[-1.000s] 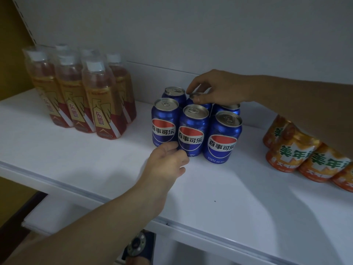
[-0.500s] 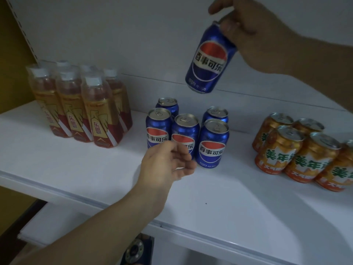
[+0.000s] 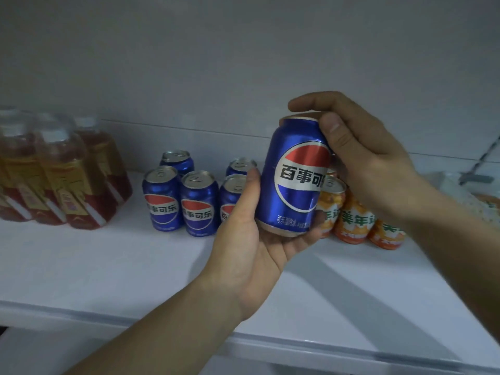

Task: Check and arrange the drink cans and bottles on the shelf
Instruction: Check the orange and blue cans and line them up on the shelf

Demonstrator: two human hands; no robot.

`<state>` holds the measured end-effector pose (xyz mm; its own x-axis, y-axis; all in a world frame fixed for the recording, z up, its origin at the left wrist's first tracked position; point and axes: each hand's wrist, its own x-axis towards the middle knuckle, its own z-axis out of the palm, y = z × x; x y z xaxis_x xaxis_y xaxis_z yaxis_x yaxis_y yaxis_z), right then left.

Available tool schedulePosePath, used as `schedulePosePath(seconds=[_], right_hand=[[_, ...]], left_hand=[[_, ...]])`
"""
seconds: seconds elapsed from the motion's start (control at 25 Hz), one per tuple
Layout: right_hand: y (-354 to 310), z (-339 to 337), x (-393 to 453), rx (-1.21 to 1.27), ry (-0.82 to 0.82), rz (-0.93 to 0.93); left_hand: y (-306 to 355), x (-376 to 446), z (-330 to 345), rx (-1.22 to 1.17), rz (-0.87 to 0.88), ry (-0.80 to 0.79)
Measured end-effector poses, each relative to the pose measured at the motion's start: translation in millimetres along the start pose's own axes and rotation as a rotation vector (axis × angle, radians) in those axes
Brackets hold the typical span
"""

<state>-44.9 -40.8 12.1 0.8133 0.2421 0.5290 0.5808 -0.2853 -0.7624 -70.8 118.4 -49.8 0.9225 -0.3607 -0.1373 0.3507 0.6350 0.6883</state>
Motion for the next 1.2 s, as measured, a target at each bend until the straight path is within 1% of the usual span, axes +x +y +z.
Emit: schedulePosePath(seconds=[0.12, 0.2, 0.36, 0.52, 0.64, 0.76, 0.84, 0.92, 1.04, 1.2], right_hand=[[20.1, 2.5, -11.5, 0.153, 0.204, 0.09], [30.2, -0.4, -21.8, 0.233, 0.268, 0.153], [41.7, -17.6, -41.6, 0.271, 0.289, 0.219], [44.8, -25.7, -43.8, 0.326, 0.301, 0.263], [45.9, -20.6, -40.5, 0.524, 0.265, 0.349], [45.6, -14.8, -41.7, 0.718, 0.201, 0.411], [44.1, -13.2, -43.0, 0.713, 0.232, 0.39], [41.3, -11.6, -43.1, 0.657, 0.281, 0.369], [39.8, -9.2, -44.3, 0.615, 0.27, 0.376], [40.6, -10.1, -44.1, 0.659, 0.233, 0.399]], left_hand=[[-10.6, 6.1, 8.4, 0.015, 0.006, -0.021], [-17.6, 11.4, 10.7, 0.021, 0.018, -0.016], [-31.9, 20.2, 16.3, 0.046, 0.034, 0.008], [-38.9, 22.1, 20.7, 0.035, 0.018, -0.011], [-37.5, 20.2, 17.7, 0.035, -0.037, -0.031], [-34.4, 16.9, 16.0, 0.124, -0.155, -0.073], [-34.2, 15.6, 17.1, 0.193, -0.176, -0.098], [-35.1, 15.6, 18.6, 0.254, -0.131, -0.1], [-36.8, 15.2, 18.6, 0.288, -0.096, -0.078], [-37.2, 14.8, 15.5, 0.296, -0.083, -0.072]])
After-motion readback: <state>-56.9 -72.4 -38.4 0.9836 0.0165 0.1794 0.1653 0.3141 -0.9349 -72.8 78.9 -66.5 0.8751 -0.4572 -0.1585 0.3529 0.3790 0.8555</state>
